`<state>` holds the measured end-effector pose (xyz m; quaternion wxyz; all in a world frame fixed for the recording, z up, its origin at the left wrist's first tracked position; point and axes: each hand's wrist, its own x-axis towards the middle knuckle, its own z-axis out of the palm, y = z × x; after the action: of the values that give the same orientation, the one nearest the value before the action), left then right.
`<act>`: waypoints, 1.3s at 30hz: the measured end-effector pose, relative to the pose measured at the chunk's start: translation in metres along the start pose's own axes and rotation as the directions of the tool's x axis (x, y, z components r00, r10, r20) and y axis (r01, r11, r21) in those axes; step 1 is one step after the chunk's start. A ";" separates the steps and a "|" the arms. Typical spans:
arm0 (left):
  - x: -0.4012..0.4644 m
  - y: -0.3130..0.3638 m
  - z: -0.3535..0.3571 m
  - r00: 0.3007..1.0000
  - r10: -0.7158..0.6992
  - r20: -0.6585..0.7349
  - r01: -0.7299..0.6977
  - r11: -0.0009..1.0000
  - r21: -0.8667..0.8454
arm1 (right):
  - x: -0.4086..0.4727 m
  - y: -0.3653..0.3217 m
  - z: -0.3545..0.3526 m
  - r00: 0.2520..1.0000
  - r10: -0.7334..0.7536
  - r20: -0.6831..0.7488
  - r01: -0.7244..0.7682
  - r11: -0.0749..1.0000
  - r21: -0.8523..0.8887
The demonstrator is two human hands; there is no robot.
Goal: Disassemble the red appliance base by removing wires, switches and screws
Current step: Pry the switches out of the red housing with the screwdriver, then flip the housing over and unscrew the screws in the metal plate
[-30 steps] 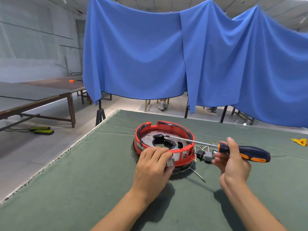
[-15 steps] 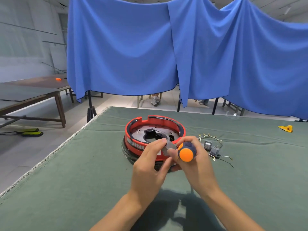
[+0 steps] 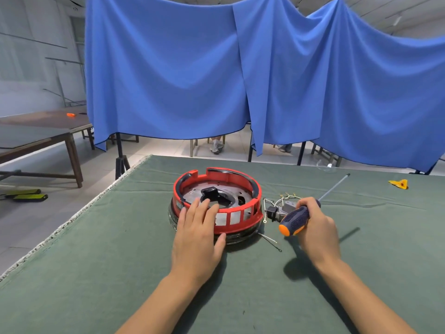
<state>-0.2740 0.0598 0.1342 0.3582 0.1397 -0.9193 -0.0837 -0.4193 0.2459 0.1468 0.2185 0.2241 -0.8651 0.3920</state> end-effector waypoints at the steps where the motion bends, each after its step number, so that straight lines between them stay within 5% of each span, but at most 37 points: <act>1: 0.000 -0.001 0.000 1.000 0.003 0.001 -0.003 1.000 0.010 | 0.005 0.007 0.002 1.000 0.012 0.000 -0.012 0.999 -0.035; 9: 0.007 -0.006 0.010 0.997 0.042 -0.071 -0.037 0.997 0.067 | 0.030 0.032 0.021 1.000 -0.006 0.007 0.007 0.983 -0.183; 16: 0.022 -0.018 0.010 0.999 -0.009 -0.041 0.008 1.000 -0.016 | 0.021 0.035 0.010 0.989 -0.036 -0.147 0.036 0.999 -0.003; 21: 0.026 -0.023 0.001 0.973 -0.086 -0.213 0.032 0.970 -0.241 | 0.009 0.006 0.003 0.938 -0.153 -0.310 0.207 0.967 0.149; 25: 0.030 -0.024 -0.020 0.868 -0.438 -0.233 0.144 0.673 -0.726 | 0.006 -0.014 -0.004 0.945 -0.189 -0.268 0.269 0.915 0.300; 29: 0.034 -0.031 -0.029 0.772 -0.635 -0.036 0.212 0.310 -0.927 | 0.006 -0.028 -0.005 0.987 -0.160 -0.019 0.146 0.839 0.525; 35: 0.030 -0.039 -0.024 0.683 -0.579 0.444 0.346 -0.279 -0.896 | 0.006 -0.042 -0.011 0.971 -0.147 0.189 -0.051 0.644 0.763; 39: 0.025 -0.046 -0.018 0.699 -0.451 0.555 0.350 -0.462 -0.815 | 0.008 -0.047 -0.017 0.976 -0.119 0.181 -0.078 0.585 0.807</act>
<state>-0.2706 0.0076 0.1515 0.2901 0.1574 -0.3464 -0.8781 -0.3964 0.2296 0.1885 0.0017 0.3499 -0.6068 0.7137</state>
